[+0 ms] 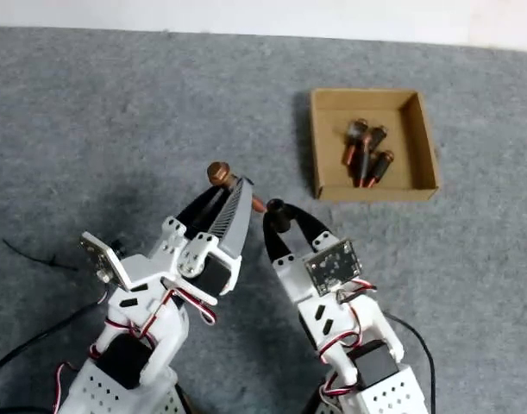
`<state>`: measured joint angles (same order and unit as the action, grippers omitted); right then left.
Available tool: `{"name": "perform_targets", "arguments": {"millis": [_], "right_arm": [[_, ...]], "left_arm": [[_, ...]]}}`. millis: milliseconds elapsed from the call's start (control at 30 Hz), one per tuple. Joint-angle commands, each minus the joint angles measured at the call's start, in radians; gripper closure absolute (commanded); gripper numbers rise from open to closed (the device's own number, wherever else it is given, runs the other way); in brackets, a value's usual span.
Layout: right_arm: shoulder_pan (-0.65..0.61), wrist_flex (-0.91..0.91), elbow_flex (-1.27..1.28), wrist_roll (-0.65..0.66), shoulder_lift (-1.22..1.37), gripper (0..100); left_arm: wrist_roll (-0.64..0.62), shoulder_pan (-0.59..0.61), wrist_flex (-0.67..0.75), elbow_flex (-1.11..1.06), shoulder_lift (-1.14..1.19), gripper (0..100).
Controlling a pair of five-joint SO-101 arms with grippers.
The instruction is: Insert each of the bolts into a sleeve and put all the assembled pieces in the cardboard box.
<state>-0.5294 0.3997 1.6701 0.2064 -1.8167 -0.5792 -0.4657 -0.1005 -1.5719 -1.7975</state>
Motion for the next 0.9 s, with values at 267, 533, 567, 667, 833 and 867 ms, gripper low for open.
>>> {"name": "perform_targets", "arguments": {"millis": [267, 533, 567, 667, 833, 867], "right_arm": [[-0.019, 0.004, 0.005, 0.008, -0.022, 99.5], [-0.051, 0.005, 0.005, 0.008, -0.022, 99.5], [-0.051, 0.004, 0.005, 0.012, -0.022, 99.5], [-0.064, 0.004, 0.005, 0.072, -0.022, 99.5], [-0.074, 0.004, 0.005, 0.091, -0.022, 99.5], [-0.074, 0.004, 0.005, 0.091, -0.022, 99.5]], "left_arm": [[0.014, -0.027, 0.06, -0.013, 0.002, 100], [0.02, -0.048, 0.061, -0.085, 0.001, 100], [0.02, -0.048, 0.061, -0.085, 0.001, 100], [0.02, -0.047, 0.061, -0.088, 0.001, 100], [0.02, 0.013, 0.061, -0.082, -0.005, 100], [0.02, 0.021, 0.061, -0.084, -0.002, 100]]}}
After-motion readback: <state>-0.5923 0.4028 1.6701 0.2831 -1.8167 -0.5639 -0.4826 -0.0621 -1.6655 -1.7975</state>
